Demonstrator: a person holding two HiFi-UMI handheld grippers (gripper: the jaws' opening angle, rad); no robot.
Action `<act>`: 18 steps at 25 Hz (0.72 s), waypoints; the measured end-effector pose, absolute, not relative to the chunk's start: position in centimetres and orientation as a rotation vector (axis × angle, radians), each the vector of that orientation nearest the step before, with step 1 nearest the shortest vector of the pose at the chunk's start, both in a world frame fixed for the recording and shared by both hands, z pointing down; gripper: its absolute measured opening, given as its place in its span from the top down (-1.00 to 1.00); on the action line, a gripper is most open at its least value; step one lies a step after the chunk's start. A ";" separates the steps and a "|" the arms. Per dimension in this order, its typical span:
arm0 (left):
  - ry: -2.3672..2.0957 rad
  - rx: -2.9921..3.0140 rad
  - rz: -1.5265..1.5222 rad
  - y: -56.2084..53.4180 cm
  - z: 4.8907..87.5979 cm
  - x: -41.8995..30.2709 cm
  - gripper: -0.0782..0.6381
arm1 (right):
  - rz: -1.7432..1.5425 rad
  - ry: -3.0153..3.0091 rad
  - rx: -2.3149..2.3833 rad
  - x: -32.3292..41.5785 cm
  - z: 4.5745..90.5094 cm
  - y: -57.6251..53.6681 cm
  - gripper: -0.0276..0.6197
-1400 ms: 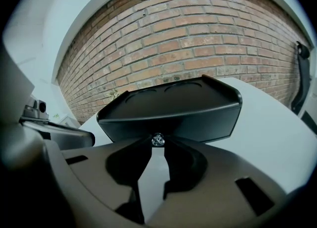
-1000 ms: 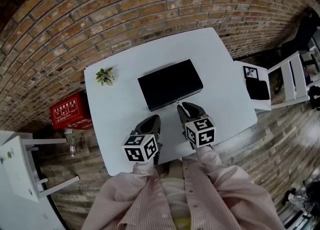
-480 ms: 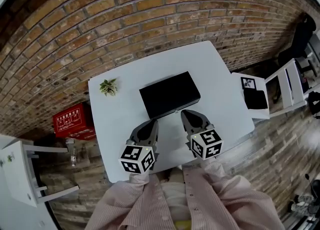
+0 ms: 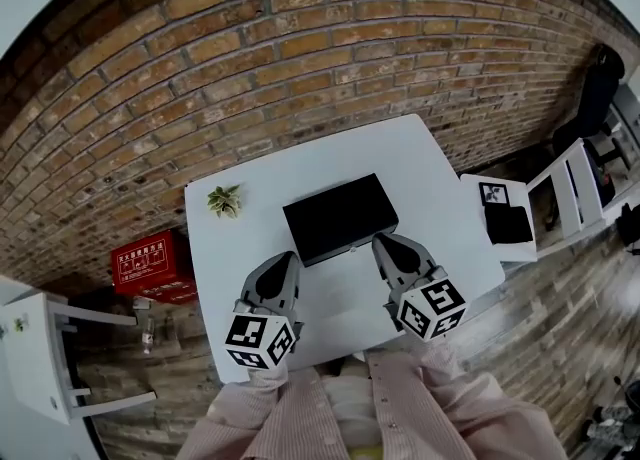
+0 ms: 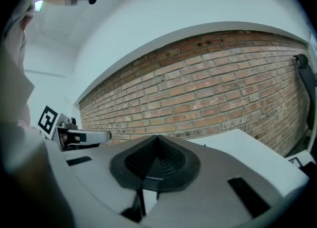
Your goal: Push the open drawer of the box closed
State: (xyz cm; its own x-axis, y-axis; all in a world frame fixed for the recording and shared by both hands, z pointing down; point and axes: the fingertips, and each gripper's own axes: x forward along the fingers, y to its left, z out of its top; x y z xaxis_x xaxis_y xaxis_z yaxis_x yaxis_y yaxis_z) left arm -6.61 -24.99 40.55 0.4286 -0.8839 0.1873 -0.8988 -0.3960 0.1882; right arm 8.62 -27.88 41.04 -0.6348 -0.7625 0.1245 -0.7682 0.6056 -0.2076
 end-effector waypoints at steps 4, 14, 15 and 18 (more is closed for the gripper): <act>-1.610 2.427 0.060 -24.9 39.3 -7.7 0.79 | 0.343 -2.818 1.367 9.4 39.5 -27.9 0.91; -1.729 2.397 0.014 -24.4 37.5 -9.9 0.79 | 0.311 -2.854 1.472 11.1 36.3 -27.5 0.91; -1.738 2.397 0.016 -24.3 37.4 -10.1 0.79 | 0.302 -2.854 1.476 11.2 36.1 -27.4 0.91; -1.754 2.398 0.022 -24.2 37.3 -10.3 0.79 | 0.263 -2.844 1.480 11.2 35.9 -27.2 0.91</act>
